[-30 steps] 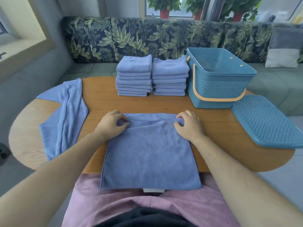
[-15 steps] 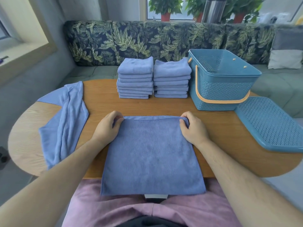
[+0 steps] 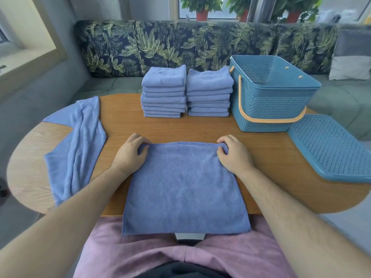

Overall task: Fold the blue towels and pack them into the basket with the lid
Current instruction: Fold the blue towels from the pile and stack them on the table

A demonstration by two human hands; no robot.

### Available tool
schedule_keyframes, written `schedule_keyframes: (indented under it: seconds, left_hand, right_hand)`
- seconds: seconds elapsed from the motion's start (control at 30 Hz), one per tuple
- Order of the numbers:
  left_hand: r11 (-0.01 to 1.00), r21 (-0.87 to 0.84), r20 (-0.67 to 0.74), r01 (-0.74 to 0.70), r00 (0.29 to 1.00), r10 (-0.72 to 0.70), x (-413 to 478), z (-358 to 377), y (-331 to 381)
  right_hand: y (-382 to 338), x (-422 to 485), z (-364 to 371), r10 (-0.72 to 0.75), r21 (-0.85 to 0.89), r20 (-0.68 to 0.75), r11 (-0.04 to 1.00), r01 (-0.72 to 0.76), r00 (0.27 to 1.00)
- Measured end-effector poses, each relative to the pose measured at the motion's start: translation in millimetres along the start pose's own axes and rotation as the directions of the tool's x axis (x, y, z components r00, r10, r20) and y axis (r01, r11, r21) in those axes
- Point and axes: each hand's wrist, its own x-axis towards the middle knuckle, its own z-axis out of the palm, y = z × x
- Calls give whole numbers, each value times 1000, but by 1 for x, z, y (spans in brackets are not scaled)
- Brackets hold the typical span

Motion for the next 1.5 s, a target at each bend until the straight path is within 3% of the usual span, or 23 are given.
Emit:
schedule_keyframes:
  seconds: [0.17, 0.33, 0.53, 0.83, 1.07, 1.33, 1.5]
  left_hand:
    - [999, 25, 44, 42, 998, -43, 2, 2, -3]
    - [995, 98, 61, 7, 998, -13, 0, 0, -4]
    - [996, 40, 119, 82, 989, -87, 7, -14, 9]
    - [980, -113, -65, 163, 983, -171, 63, -93, 49]
    - [988, -125, -133, 88, 986, -105, 96, -166, 84]
    - [990, -124, -114, -68, 992, 54, 84, -242, 127]
    - [996, -73, -96, -60, 994, 53, 85, -264, 147]
  right_hand:
    - [4, 3, 4, -3, -23, 89, 1000, 5, 996]
    - [2, 0, 1, -50, -17, 16, 999, 51, 999]
    - [-11, 8, -23, 38, 147, 84, 988, -50, 996]
    - [-57, 62, -96, 77, 266, -10, 961, -72, 997]
    - [-110, 96, -167, 98, 440, -32, 895, -74, 995]
    - [-146, 71, -249, -90, 487, 10, 870, 74, 996]
    - [-157, 74, -280, -171, 385, 30, 911, 146, 985]
